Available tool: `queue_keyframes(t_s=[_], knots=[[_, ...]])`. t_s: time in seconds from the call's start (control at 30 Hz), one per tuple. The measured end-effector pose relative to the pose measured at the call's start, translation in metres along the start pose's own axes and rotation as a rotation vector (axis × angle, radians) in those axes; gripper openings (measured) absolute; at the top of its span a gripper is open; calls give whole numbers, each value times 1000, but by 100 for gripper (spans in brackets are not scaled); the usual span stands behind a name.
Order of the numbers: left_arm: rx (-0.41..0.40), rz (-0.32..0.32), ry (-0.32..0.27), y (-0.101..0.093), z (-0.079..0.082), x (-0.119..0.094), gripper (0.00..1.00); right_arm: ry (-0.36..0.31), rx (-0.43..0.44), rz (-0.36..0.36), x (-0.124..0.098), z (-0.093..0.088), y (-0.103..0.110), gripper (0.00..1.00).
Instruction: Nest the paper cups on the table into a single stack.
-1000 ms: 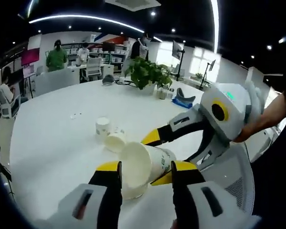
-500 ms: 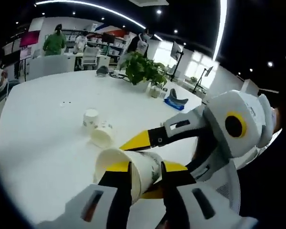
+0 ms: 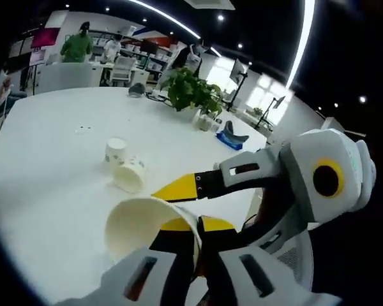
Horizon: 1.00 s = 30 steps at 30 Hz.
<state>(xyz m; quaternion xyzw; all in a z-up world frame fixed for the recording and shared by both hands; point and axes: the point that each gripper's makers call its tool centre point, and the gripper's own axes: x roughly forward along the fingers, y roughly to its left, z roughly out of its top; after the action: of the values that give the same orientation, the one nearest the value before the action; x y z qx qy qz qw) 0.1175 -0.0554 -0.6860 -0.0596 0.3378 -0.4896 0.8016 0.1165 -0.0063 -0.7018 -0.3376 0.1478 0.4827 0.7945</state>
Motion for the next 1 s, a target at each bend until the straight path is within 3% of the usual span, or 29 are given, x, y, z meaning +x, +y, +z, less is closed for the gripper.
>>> queue_keyframes(t_s=[0.2, 0.47, 0.63, 0.83, 1.0], knots=[[12, 17, -11, 5, 4, -4, 0, 16, 49, 3, -4, -7, -3, 51], [54, 62, 33, 14, -4, -5, 0, 44, 108, -5, -13, -27, -4, 59], [105, 104, 84, 22, -9, -5, 0, 65, 132, -13, -16, -40, -4, 60], [222, 156, 180, 28, -15, -5, 0, 88, 165, -25, -16, -58, -4, 60], [288, 175, 241, 36, -19, -4, 0, 102, 182, -34, -19, -61, -3, 60]])
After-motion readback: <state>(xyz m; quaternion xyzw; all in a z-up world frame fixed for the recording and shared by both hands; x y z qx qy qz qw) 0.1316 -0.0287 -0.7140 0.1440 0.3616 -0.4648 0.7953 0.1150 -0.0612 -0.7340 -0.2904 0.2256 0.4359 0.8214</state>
